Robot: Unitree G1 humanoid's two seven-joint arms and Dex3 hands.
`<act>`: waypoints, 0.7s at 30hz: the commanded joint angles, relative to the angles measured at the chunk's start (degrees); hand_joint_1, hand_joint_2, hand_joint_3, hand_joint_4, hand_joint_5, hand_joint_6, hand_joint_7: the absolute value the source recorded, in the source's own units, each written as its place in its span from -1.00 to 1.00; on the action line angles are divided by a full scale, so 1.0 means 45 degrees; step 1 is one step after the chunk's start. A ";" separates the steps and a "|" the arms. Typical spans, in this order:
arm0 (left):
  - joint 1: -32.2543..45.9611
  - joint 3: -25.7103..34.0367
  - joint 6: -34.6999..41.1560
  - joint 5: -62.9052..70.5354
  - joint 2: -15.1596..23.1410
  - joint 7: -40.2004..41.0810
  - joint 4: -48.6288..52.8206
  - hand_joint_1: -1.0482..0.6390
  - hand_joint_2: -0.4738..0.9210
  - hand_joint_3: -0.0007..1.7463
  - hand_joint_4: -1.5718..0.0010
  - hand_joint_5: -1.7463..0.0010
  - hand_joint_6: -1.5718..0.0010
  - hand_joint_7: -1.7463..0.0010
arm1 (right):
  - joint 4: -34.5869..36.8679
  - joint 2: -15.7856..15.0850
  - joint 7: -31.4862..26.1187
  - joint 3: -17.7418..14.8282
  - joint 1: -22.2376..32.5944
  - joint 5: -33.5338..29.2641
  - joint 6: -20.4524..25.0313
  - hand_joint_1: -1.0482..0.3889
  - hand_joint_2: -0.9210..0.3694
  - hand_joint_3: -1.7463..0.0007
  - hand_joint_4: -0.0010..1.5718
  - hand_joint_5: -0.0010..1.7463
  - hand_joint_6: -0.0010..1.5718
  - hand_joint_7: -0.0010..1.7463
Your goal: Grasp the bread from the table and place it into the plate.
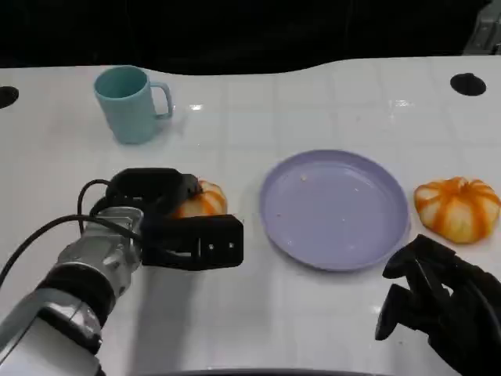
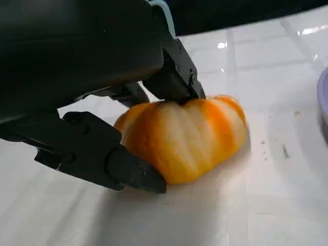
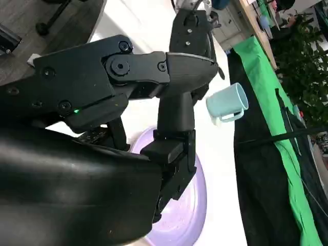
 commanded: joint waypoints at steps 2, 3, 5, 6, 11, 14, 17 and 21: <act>-0.0017 -0.0249 -0.0055 0.0163 0.0006 0.1439 0.0394 -0.08 1.00 -0.83 0.00 -0.99 -0.11 0.08 | -0.0204 -0.0110 -0.0132 -0.0197 0.0061 0.0165 0.0198 -0.16 -1.00 0.57 -0.18 1.00 -0.36 0.84; 0.0014 -0.0226 -0.0140 0.0126 0.0022 0.1723 0.0391 -0.08 1.00 -0.83 0.00 -1.00 -0.14 0.22 | -0.0208 -0.0112 -0.0138 -0.0199 0.0051 0.0168 0.0214 -0.16 -1.00 0.57 -0.17 1.00 -0.36 0.84; 0.0047 -0.0228 -0.0130 0.0118 0.0030 0.2261 0.0371 -0.06 1.00 -0.78 -0.01 -1.00 -0.16 0.28 | -0.0239 -0.0117 -0.0173 -0.0212 0.0030 0.0159 0.0283 -0.16 -1.00 0.57 -0.17 1.00 -0.36 0.84; 0.0045 -0.0236 -0.0112 0.0114 0.0025 0.2400 0.0378 -0.06 1.00 -0.77 -0.01 -1.00 -0.15 0.29 | -0.0251 -0.0117 -0.0187 -0.0218 0.0022 0.0155 0.0310 -0.16 -1.00 0.57 -0.17 1.00 -0.36 0.84; -0.0072 0.0142 -0.0224 -0.0264 0.0010 0.2870 0.0126 0.05 1.00 -0.75 -0.05 -1.00 0.10 -0.26 | -0.0198 -0.0177 -0.0142 -0.0219 0.0008 0.0123 0.0270 -0.16 -1.00 0.56 -0.17 1.00 -0.36 0.84; -0.0195 0.0308 -0.0418 -0.0444 0.0050 0.2983 -0.0095 0.06 0.99 -0.66 -0.09 -1.00 0.15 -0.50 | -0.0186 -0.0171 -0.0166 -0.0214 -0.0003 0.0122 0.0284 -0.16 -1.00 0.56 -0.17 1.00 -0.36 0.83; -0.0350 0.0605 -0.0587 -0.0719 0.0010 0.3001 -0.0490 0.06 0.94 -0.63 -0.10 -1.00 0.26 -0.76 | -0.0162 -0.0140 -0.0163 -0.0204 -0.0006 0.0122 0.0233 -0.15 -1.00 0.56 -0.17 1.00 -0.36 0.83; -0.0518 0.0874 -0.0921 -0.1024 -0.0007 0.2831 -0.1126 0.06 0.65 -0.19 -0.12 -1.00 0.33 -0.99 | -0.0103 -0.0145 -0.0114 -0.0182 -0.0008 0.0113 0.0184 -0.15 -1.00 0.56 -0.17 1.00 -0.36 0.84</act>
